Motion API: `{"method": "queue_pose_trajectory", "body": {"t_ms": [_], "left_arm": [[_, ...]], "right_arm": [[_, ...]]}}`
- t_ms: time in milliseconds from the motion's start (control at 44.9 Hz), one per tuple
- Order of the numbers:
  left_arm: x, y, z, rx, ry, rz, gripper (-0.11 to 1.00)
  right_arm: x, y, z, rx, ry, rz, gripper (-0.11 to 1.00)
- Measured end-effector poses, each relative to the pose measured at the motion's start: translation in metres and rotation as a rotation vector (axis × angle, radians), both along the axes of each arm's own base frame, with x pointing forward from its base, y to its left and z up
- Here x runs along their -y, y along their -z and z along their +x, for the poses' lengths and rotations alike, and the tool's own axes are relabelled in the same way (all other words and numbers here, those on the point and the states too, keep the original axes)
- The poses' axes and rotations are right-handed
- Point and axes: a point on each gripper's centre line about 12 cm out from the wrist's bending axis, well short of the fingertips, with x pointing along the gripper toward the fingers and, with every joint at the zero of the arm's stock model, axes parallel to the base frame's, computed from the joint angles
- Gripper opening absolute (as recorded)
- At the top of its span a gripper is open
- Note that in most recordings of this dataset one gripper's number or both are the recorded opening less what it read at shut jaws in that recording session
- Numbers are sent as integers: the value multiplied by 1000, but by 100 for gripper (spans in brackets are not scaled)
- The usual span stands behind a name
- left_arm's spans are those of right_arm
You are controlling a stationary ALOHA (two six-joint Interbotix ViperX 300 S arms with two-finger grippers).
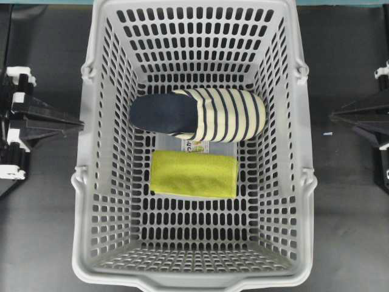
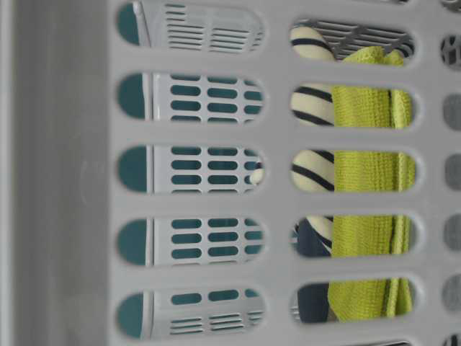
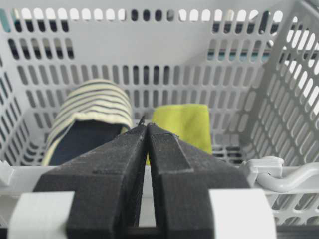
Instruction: Pick up the yellow cloth from the shopping basket with the left arm.
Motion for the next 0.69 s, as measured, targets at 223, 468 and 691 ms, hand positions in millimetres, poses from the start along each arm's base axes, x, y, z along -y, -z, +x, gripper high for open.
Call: {"method": "queue_pose_trajectory", "body": {"t_ms": [223,468,691], "left_arm": [[3,-20,5,-56,17,-23,0],[14,-38,20,-221,59,-3,0],[18,-44,35,-302,69,10,0]], "right_arm": [[2,3,0,-24,7,35,0],[4,10,1,-82,17,76,0],[7,13,1,-115,32,82,0]]}}
